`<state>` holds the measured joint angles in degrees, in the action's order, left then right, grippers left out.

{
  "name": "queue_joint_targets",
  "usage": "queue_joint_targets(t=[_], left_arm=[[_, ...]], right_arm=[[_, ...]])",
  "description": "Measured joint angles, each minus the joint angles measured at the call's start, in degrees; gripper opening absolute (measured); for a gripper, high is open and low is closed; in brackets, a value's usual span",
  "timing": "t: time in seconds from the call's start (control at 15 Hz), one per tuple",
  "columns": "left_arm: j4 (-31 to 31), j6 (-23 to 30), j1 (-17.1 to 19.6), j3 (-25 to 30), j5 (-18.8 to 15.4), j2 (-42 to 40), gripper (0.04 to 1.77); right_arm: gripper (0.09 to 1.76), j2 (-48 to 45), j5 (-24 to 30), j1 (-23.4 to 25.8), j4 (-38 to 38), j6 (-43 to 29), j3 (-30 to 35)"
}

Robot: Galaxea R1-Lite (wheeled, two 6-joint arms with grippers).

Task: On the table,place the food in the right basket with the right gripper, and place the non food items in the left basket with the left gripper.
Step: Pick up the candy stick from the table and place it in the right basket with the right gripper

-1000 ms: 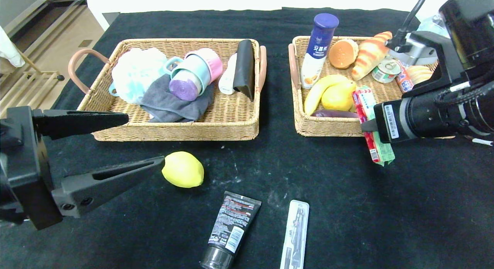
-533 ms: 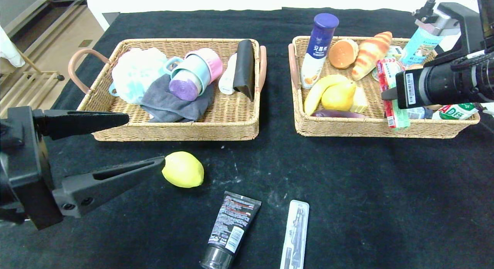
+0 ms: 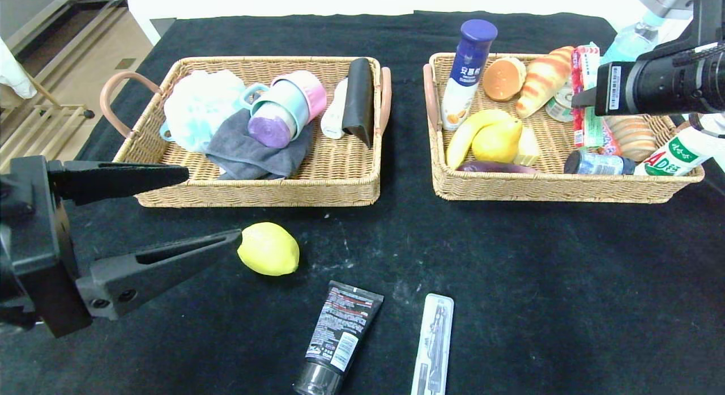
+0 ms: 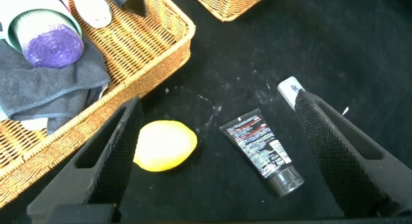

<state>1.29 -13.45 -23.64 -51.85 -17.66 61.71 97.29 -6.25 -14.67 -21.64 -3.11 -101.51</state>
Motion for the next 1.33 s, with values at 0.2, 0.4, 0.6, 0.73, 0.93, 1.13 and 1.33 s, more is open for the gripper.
queue_joint_targets(t=[0.2,0.4,0.6,0.73,0.93,1.13,1.33], left_arm=[[0.00,-0.06,-0.01,0.00,0.00,0.00,1.72],[0.00,-0.05,-0.01,0.00,0.00,0.00,1.72],[0.00,-0.06,-0.01,0.00,0.02,0.00,1.72],[0.00,-0.09,0.00,0.00,0.02,0.00,1.72],[0.02,-0.09,-0.01,0.00,0.00,-0.02,1.72],[0.07,-0.09,-0.01,0.00,0.00,-0.17,1.72],[0.09,-0.11,0.00,0.00,0.00,-0.24,1.72]], right_arm=[[0.32,0.83,0.04,1.22,2.27,1.88,-0.11],[0.32,2.23,0.00,2.07,5.46,2.07,-0.26],[0.32,4.25,0.00,2.88,8.13,1.99,-0.89],[0.32,5.62,0.06,3.25,9.24,1.99,-1.35],[0.46,7.01,-0.02,3.38,9.37,1.96,-2.21],[0.86,7.42,0.04,3.34,9.37,1.99,-2.35],[1.13,7.56,0.13,3.40,9.35,1.79,-2.38]])
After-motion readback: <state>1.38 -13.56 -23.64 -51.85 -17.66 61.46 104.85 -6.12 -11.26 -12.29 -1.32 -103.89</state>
